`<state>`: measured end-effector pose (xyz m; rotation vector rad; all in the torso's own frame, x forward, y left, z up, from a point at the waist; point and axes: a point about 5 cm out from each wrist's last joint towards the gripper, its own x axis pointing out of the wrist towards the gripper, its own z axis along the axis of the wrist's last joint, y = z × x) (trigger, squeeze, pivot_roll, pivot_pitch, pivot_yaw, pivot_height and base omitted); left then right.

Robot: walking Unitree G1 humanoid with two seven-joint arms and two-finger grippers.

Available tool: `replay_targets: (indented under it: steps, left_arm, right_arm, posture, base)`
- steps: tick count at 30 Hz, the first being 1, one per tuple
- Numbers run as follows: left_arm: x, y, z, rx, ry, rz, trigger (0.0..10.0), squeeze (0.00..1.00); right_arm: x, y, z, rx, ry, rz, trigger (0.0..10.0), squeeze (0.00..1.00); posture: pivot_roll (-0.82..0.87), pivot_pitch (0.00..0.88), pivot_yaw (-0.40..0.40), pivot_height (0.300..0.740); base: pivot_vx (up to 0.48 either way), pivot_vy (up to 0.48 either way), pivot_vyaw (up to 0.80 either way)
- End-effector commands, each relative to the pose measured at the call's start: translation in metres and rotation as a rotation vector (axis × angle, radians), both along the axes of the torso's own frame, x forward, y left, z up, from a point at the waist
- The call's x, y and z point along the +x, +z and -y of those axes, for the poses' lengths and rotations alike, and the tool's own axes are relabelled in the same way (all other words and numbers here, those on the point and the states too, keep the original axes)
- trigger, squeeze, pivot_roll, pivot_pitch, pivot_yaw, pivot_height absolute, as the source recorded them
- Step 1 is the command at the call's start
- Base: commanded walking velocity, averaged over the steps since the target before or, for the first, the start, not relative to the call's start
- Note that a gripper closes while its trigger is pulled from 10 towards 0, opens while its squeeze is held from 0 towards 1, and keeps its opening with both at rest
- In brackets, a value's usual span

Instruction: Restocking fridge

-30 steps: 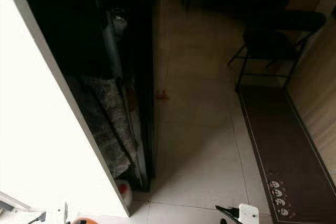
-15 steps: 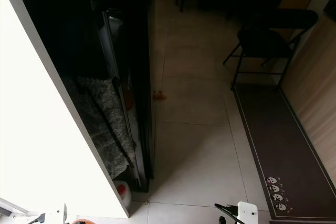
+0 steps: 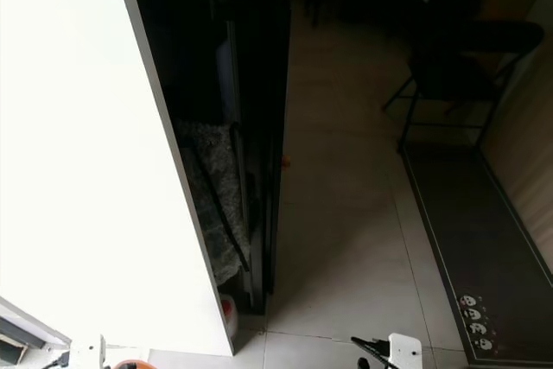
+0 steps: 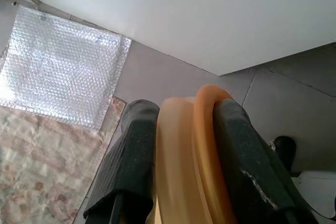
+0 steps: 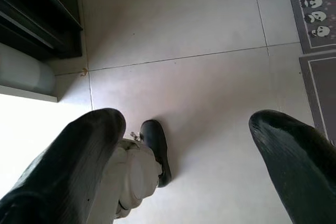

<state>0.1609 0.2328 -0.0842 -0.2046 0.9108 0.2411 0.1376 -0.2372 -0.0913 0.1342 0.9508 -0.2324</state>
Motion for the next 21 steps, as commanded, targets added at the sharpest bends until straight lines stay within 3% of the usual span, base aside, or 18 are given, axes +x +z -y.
replay_targets:
  steps: [1,21]
  left_arm:
    - [-0.0115,-0.0052,0.0002,-0.001,-0.007,-0.050,10.0,0.00]
    - [-0.0115,-0.0051,0.0001,0.005,-0.023,-0.052,10.0,0.00]
  right_arm:
    - [0.0016,0.0004,-0.0002,0.001,-0.006,0.004,10.0,0.00]
    - [0.0023,0.0012,0.0003,-0.008,0.000,0.016,10.0,0.00]
  posture:
    - [-0.16,0.000,0.006,0.740]
    - [-0.16,0.000,0.007,0.740]
  base:
    - [0.000,0.000,0.00]
    - [0.000,0.000,0.00]
